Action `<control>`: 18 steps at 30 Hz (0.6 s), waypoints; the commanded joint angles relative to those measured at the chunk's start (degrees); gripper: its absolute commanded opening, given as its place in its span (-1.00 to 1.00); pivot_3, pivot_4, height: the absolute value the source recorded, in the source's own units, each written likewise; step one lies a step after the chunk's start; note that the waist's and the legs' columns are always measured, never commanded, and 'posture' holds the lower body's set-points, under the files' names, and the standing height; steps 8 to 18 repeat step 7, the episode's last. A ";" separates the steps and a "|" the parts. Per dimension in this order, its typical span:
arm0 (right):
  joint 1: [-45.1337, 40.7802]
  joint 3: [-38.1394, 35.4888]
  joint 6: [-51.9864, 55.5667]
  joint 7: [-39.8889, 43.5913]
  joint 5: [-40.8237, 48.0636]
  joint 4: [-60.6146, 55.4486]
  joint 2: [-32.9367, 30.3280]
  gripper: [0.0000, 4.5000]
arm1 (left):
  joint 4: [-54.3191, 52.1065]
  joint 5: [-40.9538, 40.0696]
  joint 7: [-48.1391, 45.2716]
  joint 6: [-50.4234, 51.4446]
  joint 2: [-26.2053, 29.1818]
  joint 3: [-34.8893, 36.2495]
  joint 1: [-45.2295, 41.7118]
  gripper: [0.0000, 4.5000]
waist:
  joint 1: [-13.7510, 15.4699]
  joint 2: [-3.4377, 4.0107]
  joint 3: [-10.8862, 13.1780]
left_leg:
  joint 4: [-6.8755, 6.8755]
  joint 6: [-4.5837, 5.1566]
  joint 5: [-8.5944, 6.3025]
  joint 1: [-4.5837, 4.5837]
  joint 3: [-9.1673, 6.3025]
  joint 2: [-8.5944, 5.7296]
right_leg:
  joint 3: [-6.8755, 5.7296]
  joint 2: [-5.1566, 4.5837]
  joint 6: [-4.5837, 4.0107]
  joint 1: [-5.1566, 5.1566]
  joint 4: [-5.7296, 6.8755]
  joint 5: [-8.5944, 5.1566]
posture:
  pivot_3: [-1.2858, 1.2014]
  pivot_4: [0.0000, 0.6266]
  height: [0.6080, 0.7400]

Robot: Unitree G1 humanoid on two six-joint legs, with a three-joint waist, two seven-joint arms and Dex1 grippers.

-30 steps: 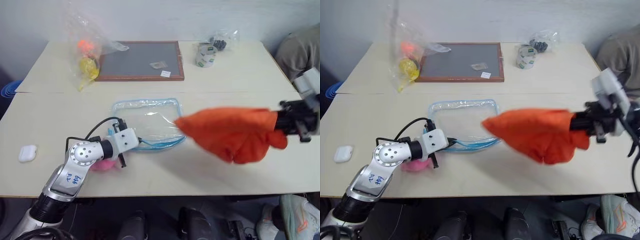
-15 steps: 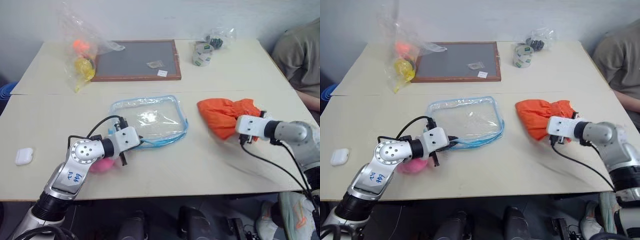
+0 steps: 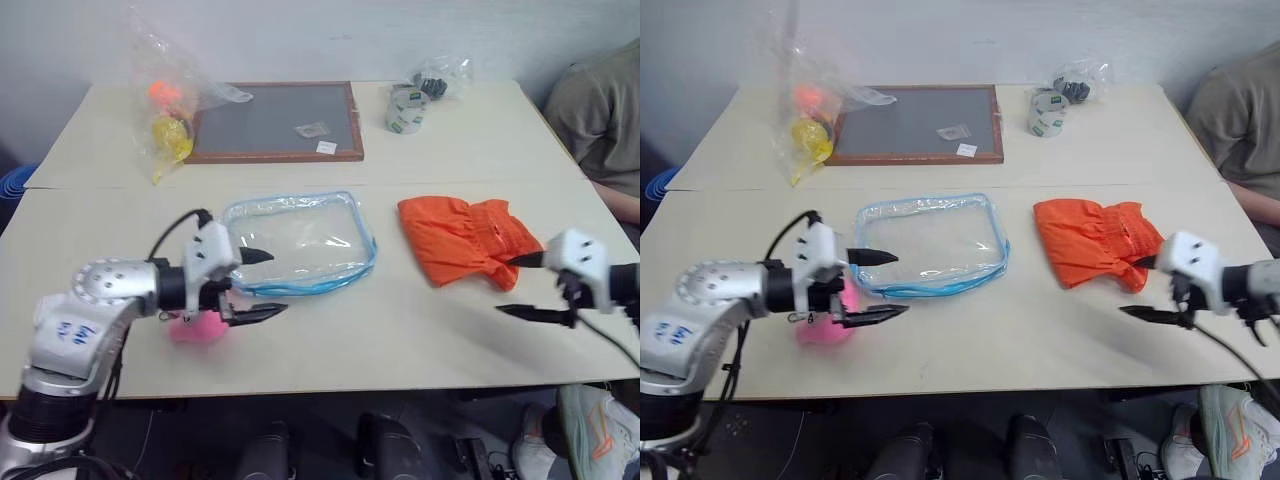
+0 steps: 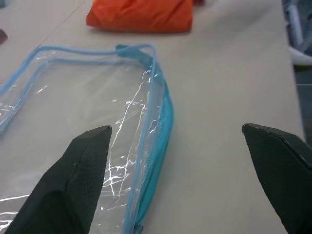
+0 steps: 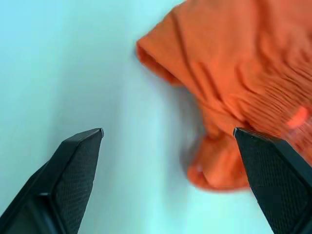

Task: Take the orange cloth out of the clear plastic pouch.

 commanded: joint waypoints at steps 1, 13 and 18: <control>-2.22 -5.79 4.20 4.94 2.83 9.18 -5.03 1.00 | 4.60 -6.39 -4.44 3.11 5.29 6.38 -5.34 0.99 | 0.02 0.01 0.00 | -0.01 0.01 0.00 0.01 0.01 -0.02 | 0.01 -0.01 0.00 0.01 -0.02 0.00 | 0.03 -0.52 1.00; -2.23 -7.43 4.32 8.55 2.85 14.71 -6.72 1.00 | 9.74 -8.35 -7.42 2.57 8.97 5.93 -9.95 0.99 | -0.49 0.01 0.00 | -0.06 0.02 -0.04 0.03 0.09 -0.03 | 0.04 0.03 0.00 -0.01 -0.06 0.00 | 0.03 -0.52 1.00; -2.23 -7.43 4.32 8.55 2.85 14.71 -6.72 1.00 | 9.74 -8.35 -7.42 2.57 8.97 5.93 -9.95 0.99 | -0.49 0.01 0.00 | -0.06 0.02 -0.04 0.03 0.09 -0.03 | 0.04 0.03 0.00 -0.01 -0.06 0.00 | 0.03 -0.52 1.00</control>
